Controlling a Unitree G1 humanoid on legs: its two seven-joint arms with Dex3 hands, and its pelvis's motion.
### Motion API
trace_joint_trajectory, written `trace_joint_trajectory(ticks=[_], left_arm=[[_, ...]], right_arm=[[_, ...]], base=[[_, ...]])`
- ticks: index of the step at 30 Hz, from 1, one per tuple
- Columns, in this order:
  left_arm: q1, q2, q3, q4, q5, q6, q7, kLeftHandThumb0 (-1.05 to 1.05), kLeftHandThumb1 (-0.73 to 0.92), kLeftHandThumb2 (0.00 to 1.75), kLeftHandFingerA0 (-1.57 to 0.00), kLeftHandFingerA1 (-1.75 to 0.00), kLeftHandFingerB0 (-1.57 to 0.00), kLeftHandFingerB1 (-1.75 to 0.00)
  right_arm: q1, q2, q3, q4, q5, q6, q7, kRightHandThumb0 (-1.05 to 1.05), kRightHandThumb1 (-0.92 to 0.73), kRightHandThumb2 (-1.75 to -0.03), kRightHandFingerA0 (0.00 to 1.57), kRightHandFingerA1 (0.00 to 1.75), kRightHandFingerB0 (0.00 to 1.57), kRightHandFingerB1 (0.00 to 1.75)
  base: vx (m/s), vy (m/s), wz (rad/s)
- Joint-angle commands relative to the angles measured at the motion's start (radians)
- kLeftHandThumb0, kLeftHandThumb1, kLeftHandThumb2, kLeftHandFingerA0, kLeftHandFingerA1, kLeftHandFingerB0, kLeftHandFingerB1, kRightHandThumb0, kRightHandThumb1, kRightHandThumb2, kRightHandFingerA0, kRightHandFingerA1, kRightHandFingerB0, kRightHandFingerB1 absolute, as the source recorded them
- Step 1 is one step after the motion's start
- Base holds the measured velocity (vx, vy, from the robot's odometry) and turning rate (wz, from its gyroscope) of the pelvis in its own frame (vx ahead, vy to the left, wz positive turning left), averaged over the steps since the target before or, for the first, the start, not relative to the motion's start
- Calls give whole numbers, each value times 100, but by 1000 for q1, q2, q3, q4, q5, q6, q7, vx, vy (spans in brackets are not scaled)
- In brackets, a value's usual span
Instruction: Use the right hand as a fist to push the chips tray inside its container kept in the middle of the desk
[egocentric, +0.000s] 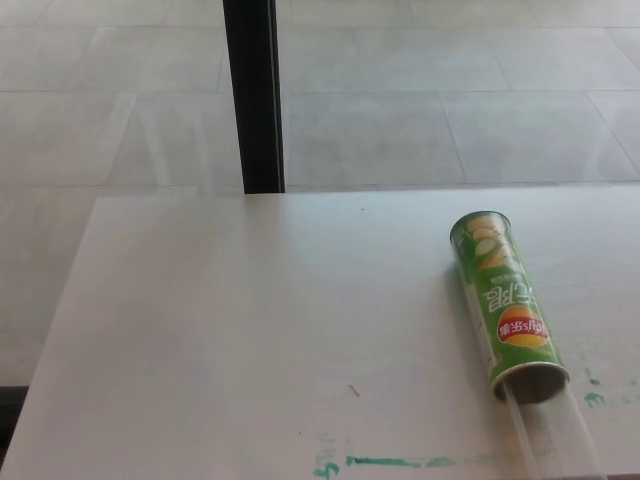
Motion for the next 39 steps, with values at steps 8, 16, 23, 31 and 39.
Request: trace_joint_trajectory(ticks=[8,16,23,31,39], left_arm=[[17,17,-1,-2,-18,-10,-11,-66,80,64,-50,-53,-42,-43],[22,22,9,2,-26,-7,-17,-66,80,64,-50,-52,-40,-43],[26,24,8,1,-24,-9,-18,-64,81,63,-51,-52,-41,-43],[25,27,11,-1,-27,-14,-18,-64,80,64,-52,-56,-41,-45],[25,28,6,4,-21,-10,-11,-64,80,63,-51,-53,-42,-43]], right_arm=[[220,134,16,-863,73,25,-29,-53,-63,-95,62,68,37,54],[397,105,58,-1173,160,110,76,-52,-65,-97,58,69,36,55],[526,52,120,-1224,169,11,219,-50,-82,-65,72,57,49,42],[609,-10,190,-1255,135,-22,305,-54,-80,-64,78,60,67,45],[695,-91,277,-1268,94,-37,396,-51,-79,-64,81,66,68,49]], base=[[0,0,0],[0,0,0],[0,0,0],[0,0,0],[0,0,0]])
